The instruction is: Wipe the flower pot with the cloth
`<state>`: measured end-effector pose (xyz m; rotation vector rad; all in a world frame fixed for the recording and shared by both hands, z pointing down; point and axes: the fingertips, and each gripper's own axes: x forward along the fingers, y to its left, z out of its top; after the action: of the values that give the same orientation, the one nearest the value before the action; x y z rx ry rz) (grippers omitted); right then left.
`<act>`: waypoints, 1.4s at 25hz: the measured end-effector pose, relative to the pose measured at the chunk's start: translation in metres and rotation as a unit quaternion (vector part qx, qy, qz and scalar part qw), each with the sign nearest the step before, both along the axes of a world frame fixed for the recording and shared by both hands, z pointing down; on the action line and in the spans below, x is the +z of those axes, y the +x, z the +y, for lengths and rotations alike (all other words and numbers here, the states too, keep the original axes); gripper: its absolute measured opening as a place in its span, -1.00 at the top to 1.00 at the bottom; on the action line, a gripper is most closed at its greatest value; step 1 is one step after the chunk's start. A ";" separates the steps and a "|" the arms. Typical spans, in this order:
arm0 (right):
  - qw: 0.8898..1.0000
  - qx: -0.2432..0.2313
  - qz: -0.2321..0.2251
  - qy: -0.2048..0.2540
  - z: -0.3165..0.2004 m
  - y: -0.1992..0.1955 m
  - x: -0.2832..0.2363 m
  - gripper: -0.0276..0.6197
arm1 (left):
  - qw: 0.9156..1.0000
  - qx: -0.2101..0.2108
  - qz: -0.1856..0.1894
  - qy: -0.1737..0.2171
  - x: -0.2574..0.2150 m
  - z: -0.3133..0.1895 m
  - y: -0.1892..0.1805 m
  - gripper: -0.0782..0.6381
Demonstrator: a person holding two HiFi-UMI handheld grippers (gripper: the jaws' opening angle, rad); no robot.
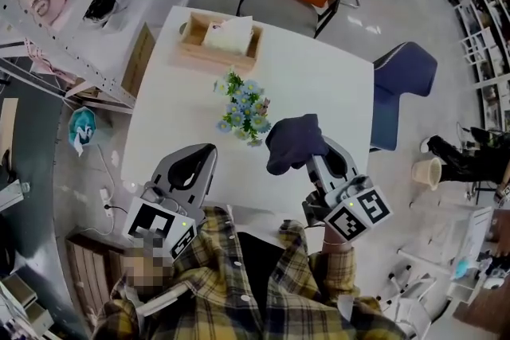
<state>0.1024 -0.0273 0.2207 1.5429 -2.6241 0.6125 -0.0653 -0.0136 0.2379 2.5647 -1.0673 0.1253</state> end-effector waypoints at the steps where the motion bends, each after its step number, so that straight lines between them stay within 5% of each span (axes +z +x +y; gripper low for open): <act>1: 1.000 0.002 0.000 -0.003 -0.001 0.002 0.001 0.85 | 1.000 -0.001 -0.001 -0.003 0.002 -0.001 0.000 0.76; 9: 1.000 -0.005 0.012 -0.026 -0.015 0.013 0.017 0.85 | 0.999 -0.009 -0.020 -0.024 0.026 -0.011 0.003 0.76; 29: 0.990 -0.037 0.020 -0.133 -0.065 0.010 0.158 0.85 | 0.991 0.040 -0.102 -0.072 0.154 -0.036 0.020 0.74; 35: 0.987 -0.046 0.012 -0.153 -0.069 0.006 0.190 0.85 | 0.989 0.067 -0.115 -0.070 0.183 -0.046 0.037 0.31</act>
<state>0.1080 -0.0959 0.4108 1.3218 -2.4247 0.9317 -0.0287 -0.0594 0.4205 2.5364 -0.9263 0.5237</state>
